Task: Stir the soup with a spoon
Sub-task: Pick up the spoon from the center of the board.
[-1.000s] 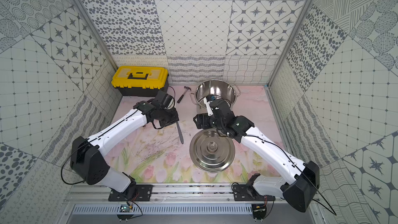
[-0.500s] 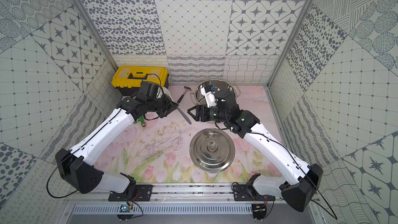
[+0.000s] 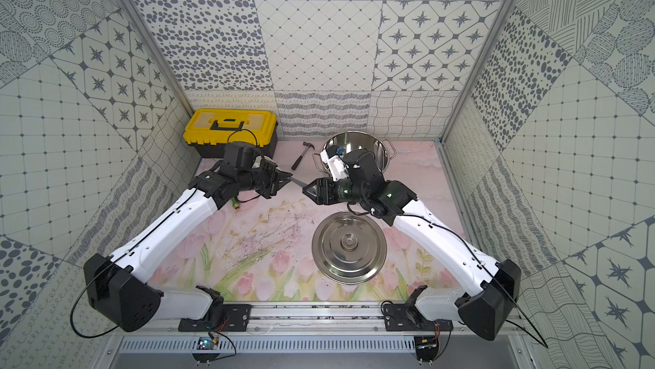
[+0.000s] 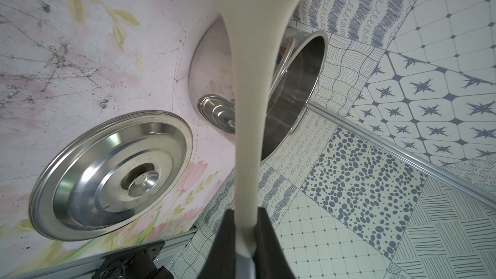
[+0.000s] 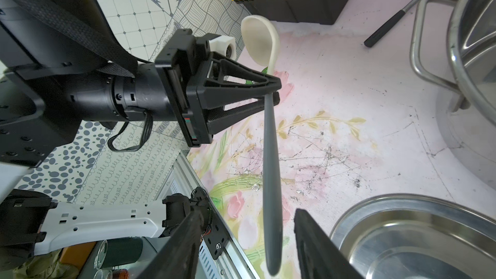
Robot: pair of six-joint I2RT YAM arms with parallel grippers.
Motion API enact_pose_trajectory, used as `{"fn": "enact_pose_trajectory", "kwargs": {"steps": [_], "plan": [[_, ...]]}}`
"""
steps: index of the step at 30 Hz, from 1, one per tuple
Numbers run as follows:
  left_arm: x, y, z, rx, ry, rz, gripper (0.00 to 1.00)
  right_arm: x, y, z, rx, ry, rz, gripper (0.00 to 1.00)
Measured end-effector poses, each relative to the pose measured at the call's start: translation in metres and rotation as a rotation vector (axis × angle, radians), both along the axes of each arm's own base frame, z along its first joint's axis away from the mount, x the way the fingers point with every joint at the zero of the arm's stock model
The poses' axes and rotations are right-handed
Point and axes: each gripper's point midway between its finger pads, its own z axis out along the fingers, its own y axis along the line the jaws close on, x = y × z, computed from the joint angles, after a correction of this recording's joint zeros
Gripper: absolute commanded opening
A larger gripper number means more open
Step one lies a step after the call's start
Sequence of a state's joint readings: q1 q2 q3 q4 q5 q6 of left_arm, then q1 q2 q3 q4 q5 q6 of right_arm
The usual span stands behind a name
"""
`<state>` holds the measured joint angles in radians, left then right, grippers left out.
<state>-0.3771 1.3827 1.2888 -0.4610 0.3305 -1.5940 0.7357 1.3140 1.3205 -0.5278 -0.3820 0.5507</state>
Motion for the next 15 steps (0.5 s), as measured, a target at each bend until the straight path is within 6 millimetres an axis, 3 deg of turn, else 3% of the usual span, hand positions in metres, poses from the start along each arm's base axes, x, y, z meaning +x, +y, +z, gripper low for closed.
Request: {"fn": "enact_pose_trajectory", "kwargs": {"steps": [15], "plan": [[-0.0022, -0.0041, 0.0002, -0.073, 0.031, 0.021, 0.00, 0.0037, 0.0024, -0.0043, -0.013, 0.005, -0.011, 0.45]]}}
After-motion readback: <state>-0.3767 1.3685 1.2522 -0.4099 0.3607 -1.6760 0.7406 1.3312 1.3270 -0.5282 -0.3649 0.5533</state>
